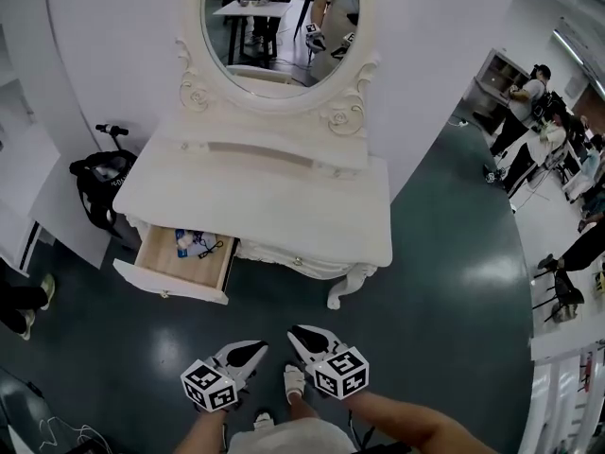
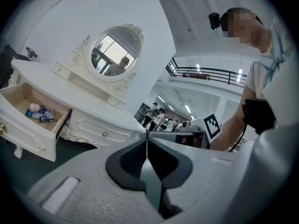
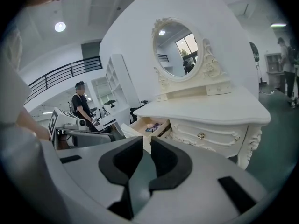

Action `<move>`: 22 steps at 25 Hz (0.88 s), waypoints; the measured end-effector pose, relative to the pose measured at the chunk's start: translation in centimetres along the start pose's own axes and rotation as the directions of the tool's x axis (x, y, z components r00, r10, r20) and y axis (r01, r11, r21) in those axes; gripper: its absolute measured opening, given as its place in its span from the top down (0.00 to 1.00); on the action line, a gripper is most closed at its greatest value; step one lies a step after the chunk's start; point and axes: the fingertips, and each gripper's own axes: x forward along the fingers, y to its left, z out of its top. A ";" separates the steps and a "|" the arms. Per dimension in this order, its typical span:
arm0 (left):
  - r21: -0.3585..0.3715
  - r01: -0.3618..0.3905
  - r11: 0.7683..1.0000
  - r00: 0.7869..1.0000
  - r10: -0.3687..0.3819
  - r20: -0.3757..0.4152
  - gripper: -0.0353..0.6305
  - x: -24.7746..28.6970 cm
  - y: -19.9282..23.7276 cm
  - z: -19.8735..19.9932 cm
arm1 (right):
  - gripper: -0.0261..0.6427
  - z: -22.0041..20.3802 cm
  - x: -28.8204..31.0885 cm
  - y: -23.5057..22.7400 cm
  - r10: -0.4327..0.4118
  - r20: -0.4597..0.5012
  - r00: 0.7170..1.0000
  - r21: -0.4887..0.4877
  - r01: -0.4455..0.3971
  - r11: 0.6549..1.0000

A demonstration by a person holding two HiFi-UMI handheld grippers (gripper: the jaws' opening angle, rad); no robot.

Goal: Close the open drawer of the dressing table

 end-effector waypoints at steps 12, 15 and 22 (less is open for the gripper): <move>0.028 0.008 1.000 1.000 -0.008 0.014 0.93 -3.0 -3.6 -0.1 | 0.87 -1.1 -4.2 4.7 0.101 0.010 0.995 0.005 -0.101 0.995; 0.037 0.021 0.999 0.999 -0.022 0.025 0.93 -3.8 -4.8 0.6 | 0.87 -0.5 -5.2 6.5 0.164 0.006 0.986 -0.014 -0.164 0.986; 0.088 0.032 0.996 0.998 -0.037 0.058 0.93 -5.5 -8.2 3.0 | 0.87 1.6 -8.0 10.4 0.254 0.018 0.967 -0.088 -0.252 0.964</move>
